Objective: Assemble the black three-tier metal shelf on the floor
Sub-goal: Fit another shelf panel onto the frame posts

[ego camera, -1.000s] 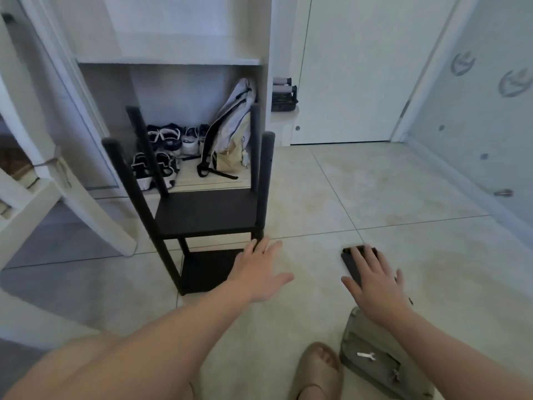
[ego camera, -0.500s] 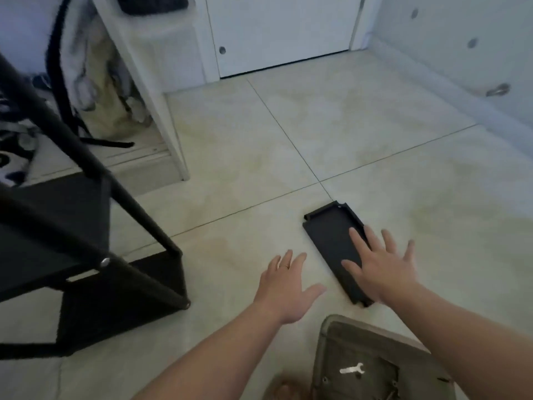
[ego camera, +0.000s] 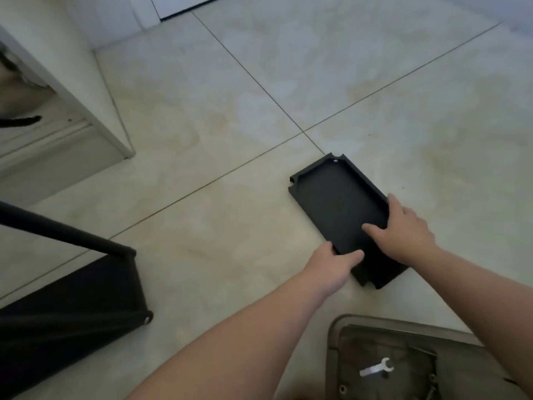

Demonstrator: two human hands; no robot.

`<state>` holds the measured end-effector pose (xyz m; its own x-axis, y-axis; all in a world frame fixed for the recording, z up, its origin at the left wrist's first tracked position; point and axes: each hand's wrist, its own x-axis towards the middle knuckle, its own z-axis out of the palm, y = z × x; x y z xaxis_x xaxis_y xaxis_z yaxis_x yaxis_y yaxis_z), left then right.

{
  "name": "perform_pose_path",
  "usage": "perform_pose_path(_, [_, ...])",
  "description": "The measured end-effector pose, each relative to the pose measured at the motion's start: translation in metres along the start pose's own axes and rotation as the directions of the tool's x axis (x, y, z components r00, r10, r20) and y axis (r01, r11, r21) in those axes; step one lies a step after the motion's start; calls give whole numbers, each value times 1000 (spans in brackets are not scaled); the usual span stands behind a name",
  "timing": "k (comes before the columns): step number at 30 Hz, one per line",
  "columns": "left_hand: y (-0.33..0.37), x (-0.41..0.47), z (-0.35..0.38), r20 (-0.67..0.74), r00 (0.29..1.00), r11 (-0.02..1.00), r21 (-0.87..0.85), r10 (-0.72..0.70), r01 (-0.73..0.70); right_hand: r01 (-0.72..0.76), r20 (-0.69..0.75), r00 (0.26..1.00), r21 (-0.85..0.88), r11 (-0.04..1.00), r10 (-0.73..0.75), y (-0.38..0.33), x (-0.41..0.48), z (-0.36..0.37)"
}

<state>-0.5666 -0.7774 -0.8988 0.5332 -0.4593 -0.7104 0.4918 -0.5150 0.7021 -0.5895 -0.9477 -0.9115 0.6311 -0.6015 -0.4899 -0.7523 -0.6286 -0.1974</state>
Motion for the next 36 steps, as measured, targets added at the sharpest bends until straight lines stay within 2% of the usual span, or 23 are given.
perform_pose_path(2, [5,-4,-2,-14,999,993,-112,-37,36,-92,27,996,122,988,90,-3,0,-10])
perform_pose_path(4, [9,-10,-11,-69,997,991,-128,-47,38,-125,77,991,317,940,106,-6,-1,-19])
perform_pose_path(7, [19,-26,-31,-106,993,990,-133,-56,42,-166,158,981,417,893,108,-13,-12,-29])
perform_pose_path(10, [27,-45,-47,-160,983,985,-161,-94,68,-275,282,950,570,774,130,-19,-26,-35])
perform_pose_path(13, [32,-61,-62,-194,978,983,-180,-70,34,-320,354,929,622,714,107,-25,-41,-42])
perform_pose_path(19, [59,-129,-108,-194,981,982,-188,-27,-10,-358,470,882,709,607,-29,-50,-104,-67])
perform_pose_path(25, [68,-215,-138,-177,984,977,-209,10,-48,-346,478,867,781,519,-140,-70,-176,-102])
perform_pose_path(31, [78,-315,-147,-129,991,972,-228,33,-62,-278,418,875,847,453,-243,-77,-271,-152])
perform_pose_path(34, [86,-374,-148,-151,986,987,-134,68,-89,-241,372,888,877,416,-270,-79,-328,-174])
perform_pose_path(36, [90,-416,-150,-175,975,991,48,133,-127,-205,321,908,901,382,-271,-81,-366,-188])
